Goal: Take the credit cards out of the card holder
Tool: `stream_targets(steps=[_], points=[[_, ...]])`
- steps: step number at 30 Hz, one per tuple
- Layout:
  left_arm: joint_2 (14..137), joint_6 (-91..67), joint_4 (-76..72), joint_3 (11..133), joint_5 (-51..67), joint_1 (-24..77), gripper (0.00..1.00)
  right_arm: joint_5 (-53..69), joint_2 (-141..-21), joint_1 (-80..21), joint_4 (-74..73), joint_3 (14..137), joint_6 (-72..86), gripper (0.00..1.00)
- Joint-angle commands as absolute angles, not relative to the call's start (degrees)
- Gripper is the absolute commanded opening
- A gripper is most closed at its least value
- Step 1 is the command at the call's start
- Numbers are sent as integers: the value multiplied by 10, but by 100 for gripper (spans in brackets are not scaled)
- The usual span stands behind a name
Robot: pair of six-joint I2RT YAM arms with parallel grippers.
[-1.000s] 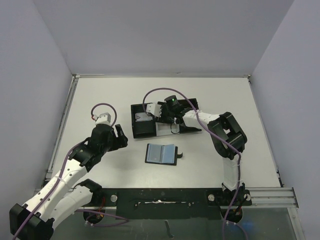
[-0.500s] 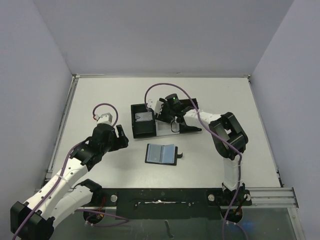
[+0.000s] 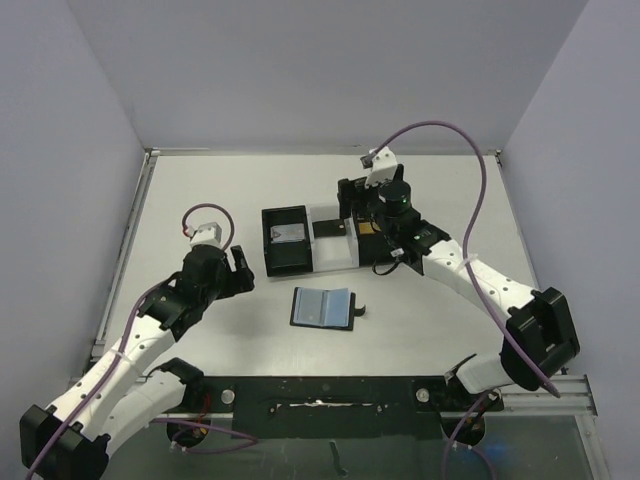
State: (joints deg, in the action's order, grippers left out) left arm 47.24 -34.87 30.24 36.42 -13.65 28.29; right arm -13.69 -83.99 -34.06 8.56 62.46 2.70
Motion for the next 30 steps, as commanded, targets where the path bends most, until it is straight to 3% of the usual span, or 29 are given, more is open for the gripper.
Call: stream_targets(steps=[1, 6, 8, 11, 14, 19, 24, 30], points=[[476, -321, 281, 413, -173, 275, 76, -104, -800, -317, 18, 565, 296, 97], [481, -303, 279, 413, -195, 268, 77, 39, -763, -317, 61, 490, 431, 98], [487, -302, 271, 411, -187, 264, 77, -20, -764, -371, 31, 489, 460, 98], [500, -301, 276, 416, -188, 262, 77, -210, -788, -491, -75, 522, 513, 99], [509, -304, 284, 419, -194, 262, 77, -294, -827, -552, -149, 556, 557, 93], [510, -304, 275, 417, -191, 261, 77, -300, -882, -596, -186, 583, 552, 77], [506, -306, 275, 415, -189, 261, 76, -260, -929, -605, -190, 600, 551, 68], [503, -307, 273, 413, -189, 261, 76, -212, -968, -604, -159, 619, 522, 68]])
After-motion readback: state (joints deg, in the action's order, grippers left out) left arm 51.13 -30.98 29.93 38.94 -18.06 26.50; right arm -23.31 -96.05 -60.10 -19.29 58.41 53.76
